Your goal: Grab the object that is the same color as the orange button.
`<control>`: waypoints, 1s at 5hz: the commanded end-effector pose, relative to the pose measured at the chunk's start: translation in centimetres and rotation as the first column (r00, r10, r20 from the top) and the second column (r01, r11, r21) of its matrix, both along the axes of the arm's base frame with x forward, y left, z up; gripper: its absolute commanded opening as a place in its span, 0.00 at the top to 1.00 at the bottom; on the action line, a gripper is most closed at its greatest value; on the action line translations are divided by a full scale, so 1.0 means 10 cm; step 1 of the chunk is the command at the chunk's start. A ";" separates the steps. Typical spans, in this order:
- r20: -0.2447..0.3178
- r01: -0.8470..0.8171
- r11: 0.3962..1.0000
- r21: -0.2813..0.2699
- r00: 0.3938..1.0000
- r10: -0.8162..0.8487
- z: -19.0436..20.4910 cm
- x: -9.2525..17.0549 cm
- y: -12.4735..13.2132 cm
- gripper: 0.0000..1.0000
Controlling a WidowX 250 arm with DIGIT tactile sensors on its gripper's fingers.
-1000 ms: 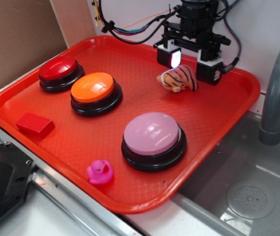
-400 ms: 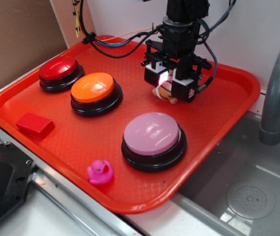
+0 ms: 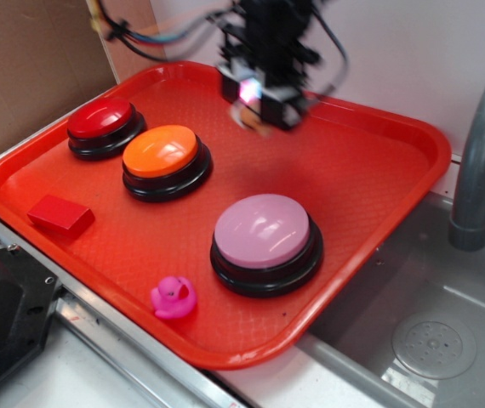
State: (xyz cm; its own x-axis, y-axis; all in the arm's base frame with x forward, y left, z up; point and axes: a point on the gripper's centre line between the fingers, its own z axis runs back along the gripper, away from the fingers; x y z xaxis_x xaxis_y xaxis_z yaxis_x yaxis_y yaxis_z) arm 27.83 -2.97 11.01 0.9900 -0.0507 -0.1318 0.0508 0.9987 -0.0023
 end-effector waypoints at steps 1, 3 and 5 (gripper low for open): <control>0.026 0.033 0.999 -0.005 0.999 -0.033 0.73 -0.38 0.62 1.00; 0.101 -0.032 0.999 -0.004 0.994 0.033 0.93 -0.83 0.61 1.00; 0.142 -0.029 0.999 0.013 0.989 0.026 0.92 -0.98 0.50 1.00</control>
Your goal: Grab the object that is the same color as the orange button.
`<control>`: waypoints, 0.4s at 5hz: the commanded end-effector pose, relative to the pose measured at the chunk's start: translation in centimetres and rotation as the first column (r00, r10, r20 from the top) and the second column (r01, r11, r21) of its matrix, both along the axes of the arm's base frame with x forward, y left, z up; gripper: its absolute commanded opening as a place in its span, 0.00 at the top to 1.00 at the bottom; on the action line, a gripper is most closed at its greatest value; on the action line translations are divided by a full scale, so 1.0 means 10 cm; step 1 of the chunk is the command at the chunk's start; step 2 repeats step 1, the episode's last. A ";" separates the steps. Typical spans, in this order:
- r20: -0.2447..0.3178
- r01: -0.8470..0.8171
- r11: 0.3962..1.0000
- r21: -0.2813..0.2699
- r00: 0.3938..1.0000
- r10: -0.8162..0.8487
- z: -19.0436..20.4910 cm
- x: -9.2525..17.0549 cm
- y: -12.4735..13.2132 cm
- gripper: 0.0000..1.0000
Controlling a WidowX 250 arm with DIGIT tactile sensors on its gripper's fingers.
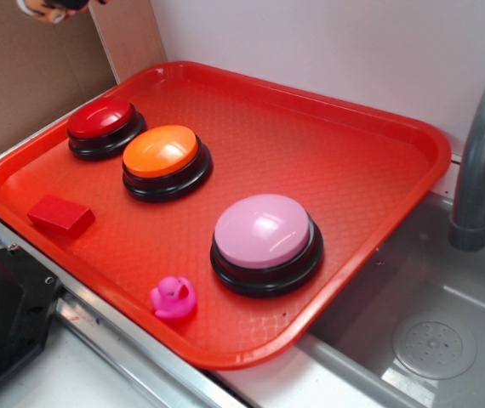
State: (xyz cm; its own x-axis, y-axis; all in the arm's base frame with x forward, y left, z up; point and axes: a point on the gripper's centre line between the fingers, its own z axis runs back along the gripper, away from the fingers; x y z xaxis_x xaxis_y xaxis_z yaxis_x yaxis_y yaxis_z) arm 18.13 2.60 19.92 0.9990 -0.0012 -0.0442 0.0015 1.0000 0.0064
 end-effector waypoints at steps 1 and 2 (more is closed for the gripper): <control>0.046 0.003 1.000 0.010 0.999 -0.003 0.02 -0.02 -0.05 1.00; 0.046 0.003 1.000 0.010 0.999 -0.003 0.02 -0.02 -0.05 1.00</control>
